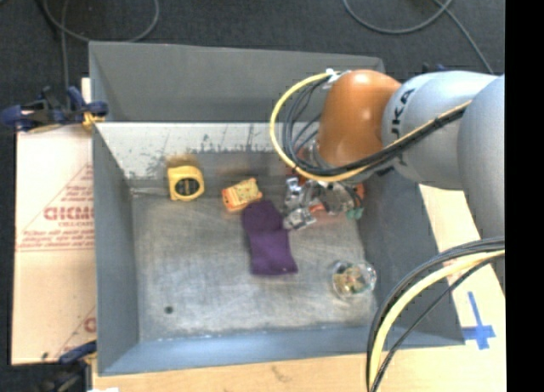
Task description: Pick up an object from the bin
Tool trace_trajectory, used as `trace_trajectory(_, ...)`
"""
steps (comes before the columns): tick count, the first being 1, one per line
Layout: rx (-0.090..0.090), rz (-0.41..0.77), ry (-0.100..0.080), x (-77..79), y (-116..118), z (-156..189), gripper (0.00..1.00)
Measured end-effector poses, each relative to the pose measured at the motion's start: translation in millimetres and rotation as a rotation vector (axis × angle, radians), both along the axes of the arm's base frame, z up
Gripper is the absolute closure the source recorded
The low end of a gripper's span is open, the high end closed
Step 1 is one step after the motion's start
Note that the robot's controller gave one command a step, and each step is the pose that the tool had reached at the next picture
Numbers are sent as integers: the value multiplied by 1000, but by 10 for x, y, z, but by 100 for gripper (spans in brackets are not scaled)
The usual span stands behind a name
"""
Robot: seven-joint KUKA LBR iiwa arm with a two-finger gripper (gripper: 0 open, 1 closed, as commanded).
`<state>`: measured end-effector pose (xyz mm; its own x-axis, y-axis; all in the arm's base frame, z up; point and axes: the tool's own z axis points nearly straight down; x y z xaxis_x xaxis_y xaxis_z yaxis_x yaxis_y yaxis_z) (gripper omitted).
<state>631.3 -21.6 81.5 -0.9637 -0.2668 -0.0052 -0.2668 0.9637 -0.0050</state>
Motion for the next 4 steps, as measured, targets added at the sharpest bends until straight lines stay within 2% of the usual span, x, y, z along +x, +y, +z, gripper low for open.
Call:
trace_trajectory(3,0,1,0,0,0,1,100)
trace_trajectory(4,4,149,1,-16,640,1129,100)
